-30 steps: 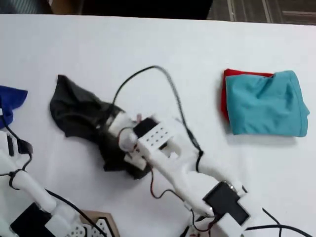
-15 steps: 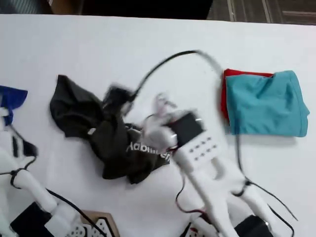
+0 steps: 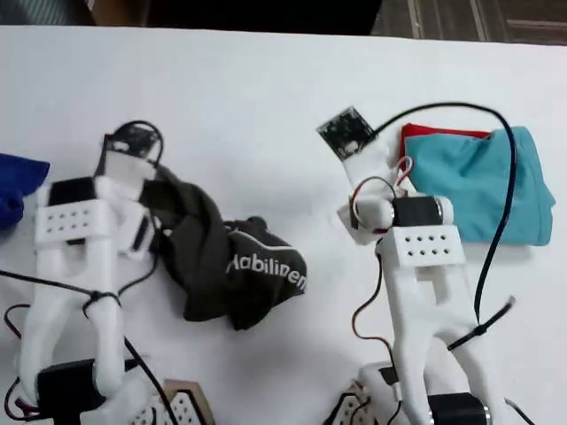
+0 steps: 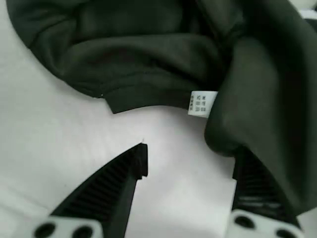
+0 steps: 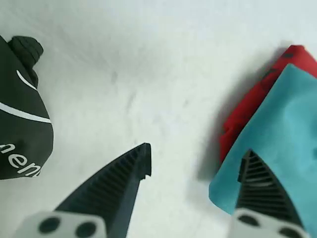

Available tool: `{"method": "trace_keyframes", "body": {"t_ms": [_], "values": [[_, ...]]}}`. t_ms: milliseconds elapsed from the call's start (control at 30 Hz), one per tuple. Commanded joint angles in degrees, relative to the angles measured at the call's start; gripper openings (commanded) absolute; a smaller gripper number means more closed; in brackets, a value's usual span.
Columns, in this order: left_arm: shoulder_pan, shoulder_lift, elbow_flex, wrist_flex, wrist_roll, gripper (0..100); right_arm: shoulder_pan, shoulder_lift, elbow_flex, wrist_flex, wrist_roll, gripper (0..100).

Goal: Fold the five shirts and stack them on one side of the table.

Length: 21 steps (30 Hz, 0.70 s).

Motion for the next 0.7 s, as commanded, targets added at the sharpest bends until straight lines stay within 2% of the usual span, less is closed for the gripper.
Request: {"method": "trace_keyframes", "body": {"t_ms": [0,167,333,400,533,600,667], "values": [[1.9,-0.1,4.1,-5.5,3.1,29,0.7,-0.6,2.8,-3.1,-0.4,29.3],[1.9,-0.1,9.1,-13.6,3.0,29,0.4,-0.6,7.1,-8.7,-0.4,29.3],[4.0,-0.2,9.6,-14.0,2.9,29,0.3,-0.6,7.5,-9.3,-3.2,29.3],[5.0,-0.2,9.6,-12.7,2.8,24,0.3,-0.2,7.5,-9.3,-4.6,29.3],[5.5,-0.2,9.6,-11.6,2.7,1,0.3,0.0,7.8,-10.0,-5.2,29.3],[5.3,-0.2,9.6,-11.5,2.7,6,0.3,0.0,8.1,-10.1,-5.2,29.3],[5.3,-0.2,9.6,-11.3,2.7,6,0.3,0.0,8.4,-10.1,-5.2,29.3]]}}
